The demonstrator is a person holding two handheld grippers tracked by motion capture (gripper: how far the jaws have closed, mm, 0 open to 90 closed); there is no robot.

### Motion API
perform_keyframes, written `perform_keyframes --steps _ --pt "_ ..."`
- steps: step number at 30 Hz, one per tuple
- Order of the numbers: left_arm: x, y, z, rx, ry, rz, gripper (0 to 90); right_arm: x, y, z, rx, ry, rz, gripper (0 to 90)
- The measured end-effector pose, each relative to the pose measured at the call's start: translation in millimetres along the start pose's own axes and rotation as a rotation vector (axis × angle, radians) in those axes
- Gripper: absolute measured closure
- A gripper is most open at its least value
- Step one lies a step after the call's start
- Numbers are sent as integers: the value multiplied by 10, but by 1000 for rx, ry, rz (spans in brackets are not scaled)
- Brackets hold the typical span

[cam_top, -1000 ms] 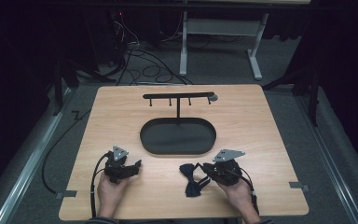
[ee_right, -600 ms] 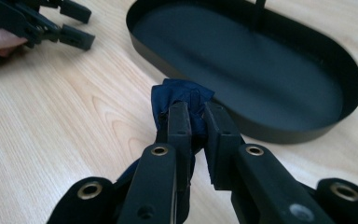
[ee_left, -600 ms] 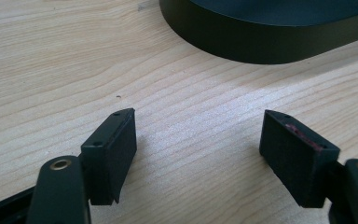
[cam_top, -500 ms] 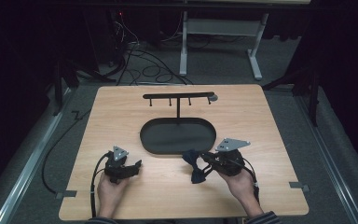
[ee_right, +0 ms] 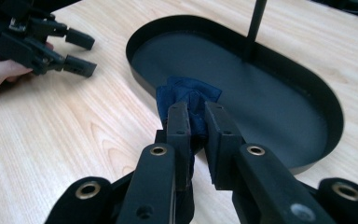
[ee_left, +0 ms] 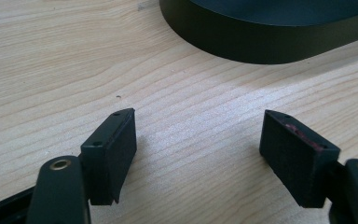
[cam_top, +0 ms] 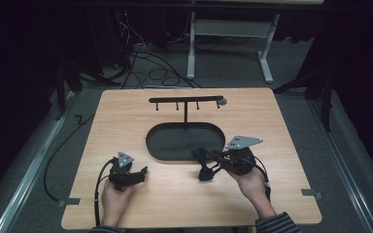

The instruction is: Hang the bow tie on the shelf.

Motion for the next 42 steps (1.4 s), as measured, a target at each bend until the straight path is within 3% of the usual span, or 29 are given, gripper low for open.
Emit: perform_keyframes --steps 7,26,42 --pt "0 0 0 0 0 0 278 47 48 153 14 -1 2 825" --pt "0 0 0 0 0 0 278 152 213 614 32 68 -29 825" --pt "1 1 -1 2 -1 1 278 52 266 810 55 43 -42 824"
Point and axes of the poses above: each handheld gripper's, and its own axes: x roughly backward along the jaws, z roughly out of its top, y roughly to its right, the point moved 7 cm from there along -x, roughly forward along the jaws, and after that the axes turned 15 degrees about -y, right-handed, at the moved point
